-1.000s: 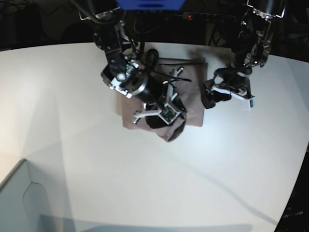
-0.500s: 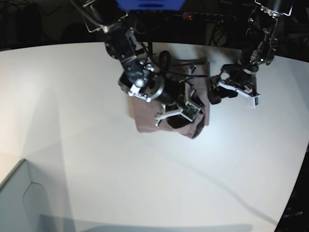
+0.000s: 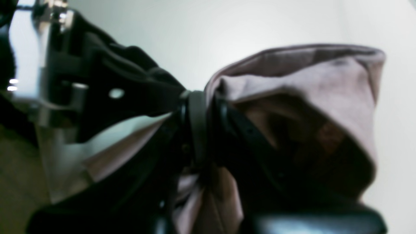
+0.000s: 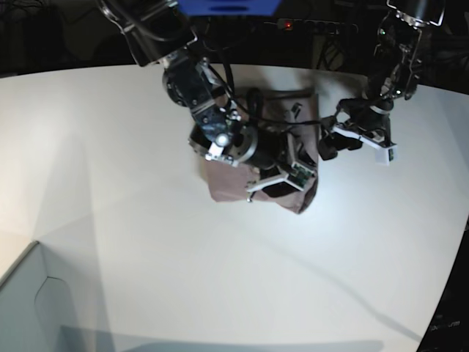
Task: Layout the t-shirt on the table in an organized manner, then fold the t-shirt properly
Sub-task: 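Fold the bundle's end held by the right gripper over toward the left gripper, then release the right gripper and press the folded shirt flat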
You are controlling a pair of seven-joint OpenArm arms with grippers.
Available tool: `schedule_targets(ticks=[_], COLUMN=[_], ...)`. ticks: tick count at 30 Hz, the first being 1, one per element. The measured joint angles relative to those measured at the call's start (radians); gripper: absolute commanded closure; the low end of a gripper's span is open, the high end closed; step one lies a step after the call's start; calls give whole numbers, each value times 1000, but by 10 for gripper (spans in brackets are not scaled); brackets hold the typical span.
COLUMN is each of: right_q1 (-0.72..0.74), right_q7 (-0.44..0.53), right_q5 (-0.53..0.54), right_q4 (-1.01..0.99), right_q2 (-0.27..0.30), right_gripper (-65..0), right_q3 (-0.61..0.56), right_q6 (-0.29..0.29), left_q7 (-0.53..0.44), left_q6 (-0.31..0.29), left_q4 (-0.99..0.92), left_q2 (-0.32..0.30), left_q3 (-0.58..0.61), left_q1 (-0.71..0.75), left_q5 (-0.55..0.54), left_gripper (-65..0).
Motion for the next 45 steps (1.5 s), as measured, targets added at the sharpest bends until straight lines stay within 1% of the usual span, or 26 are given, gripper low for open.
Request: schedule_targets(ticks=[1, 3, 6, 7, 9, 11, 14, 20, 25, 29, 34, 37, 39, 41, 43, 45], right_q1=[0, 0, 0, -1, -8, -24, -69, -182, -280, -322, -329, -326, -324, -321, -327, -343], right_q7=[1, 1, 1, 1, -2, -2, 3, 2, 1, 11, 11, 12, 10, 6, 13, 10], right_q5=[2, 2, 1, 1, -2, -2, 4, -2, -2, 2, 0, 1, 2, -1, 2, 0], right_q4=[0, 0, -2, 1, 27, 78, 201, 387, 402, 387, 252, 180, 131, 99, 101, 142], right_q2=[-2, -5, -3, -3, -2, -3, -7, -3, -6, 20, 23, 22, 22, 27, 37, 58], right_gripper=[-23, -91, -207, -244, -293, -321, -327, -326, -325, -325, -327, -328, -329, -329, -327, -327], right_q3=[-7, -8, -8, -7, -6, -2, 13, 139, 180, 173, 172, 171, 167, 137, 113, 105], right_q6=[0, 0, 0, 0, 1, 0, 0, 0, -1, -1, -1, -1, -1, -1, -1, -1], left_q7=[0, 5, 5, 11, 22, 18, 32, 40, 53, 45, 52, 40, 59, 58, 52, 52], left_q6=[0, 3, 3, 3, 6, 11, 12, 18, 22, 22, 21, 20, 23, 22, 23, 23], left_q4=[0, 0, 0, 3, 5, 5, 5, 35, 108, 180, 254, 261, 258, 257, 257, 257], left_q2=[0, 0, -3, -13, -32, -39, -56, -66, -58, -61, -47, -5, 25, 43, 47, 54], left_q3=[0, 0, 0, 2, 2, -3, -26, -140, -249, -304, -296, -290, -259, -218, -171, -131], left_q1=[-2, -6, -8, -8, -7, -4, -2, 81, 134, 148, 152, 143, 134, 117, 93, 74], left_q5=[0, 0, 0, 0, 0, 0, -3, 0, 1, 1, 0, 0, 0, 0, 1, 0], left_gripper=[-439, -439, -440, -440, -440, -440, -440, -442, -442, -443, -443, -443, -443, -443, -443, -443])
